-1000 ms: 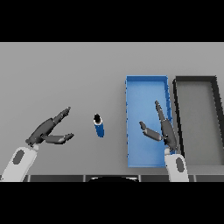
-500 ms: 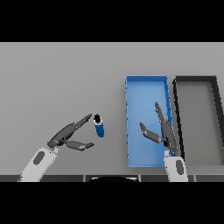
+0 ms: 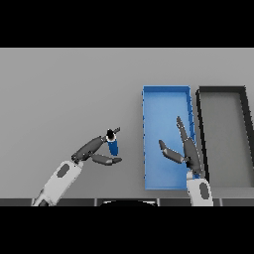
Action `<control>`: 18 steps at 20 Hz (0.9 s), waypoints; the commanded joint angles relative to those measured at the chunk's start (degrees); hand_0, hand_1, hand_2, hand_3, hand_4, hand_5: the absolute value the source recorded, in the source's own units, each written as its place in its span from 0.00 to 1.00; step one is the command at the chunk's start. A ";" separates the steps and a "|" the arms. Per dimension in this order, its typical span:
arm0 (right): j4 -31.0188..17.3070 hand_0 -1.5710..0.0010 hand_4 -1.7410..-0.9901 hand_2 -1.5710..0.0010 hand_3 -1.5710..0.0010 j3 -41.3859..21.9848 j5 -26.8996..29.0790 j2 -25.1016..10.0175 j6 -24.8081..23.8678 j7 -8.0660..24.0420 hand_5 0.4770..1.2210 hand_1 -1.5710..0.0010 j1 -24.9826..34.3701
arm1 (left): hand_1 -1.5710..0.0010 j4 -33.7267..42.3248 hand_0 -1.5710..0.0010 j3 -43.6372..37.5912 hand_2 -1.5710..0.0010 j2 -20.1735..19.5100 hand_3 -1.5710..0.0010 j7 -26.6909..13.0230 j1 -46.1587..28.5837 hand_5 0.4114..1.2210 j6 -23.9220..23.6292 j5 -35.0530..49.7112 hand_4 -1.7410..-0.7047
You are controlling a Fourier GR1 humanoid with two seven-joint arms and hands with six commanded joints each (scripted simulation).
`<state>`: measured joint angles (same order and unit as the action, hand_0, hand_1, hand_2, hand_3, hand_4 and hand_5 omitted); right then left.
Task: Pick up the blue pipe and place it into the blue bin.
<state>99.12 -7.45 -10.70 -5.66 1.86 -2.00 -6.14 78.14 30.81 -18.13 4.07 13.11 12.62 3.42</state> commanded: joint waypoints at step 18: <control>-1.28 1.00 0.73 1.00 1.00 1.27 1.58 -0.79 0.93 0.37 0.17 1.00 0.83 | 0.10 -3.29 0.11 1.06 0.09 8.14 0.14 7.95 0.49 0.92 -2.36 2.19 0.06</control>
<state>97.85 -6.15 -9.12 -6.48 2.75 -1.65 -5.28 74.86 31.86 -10.01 12.07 13.60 10.38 5.72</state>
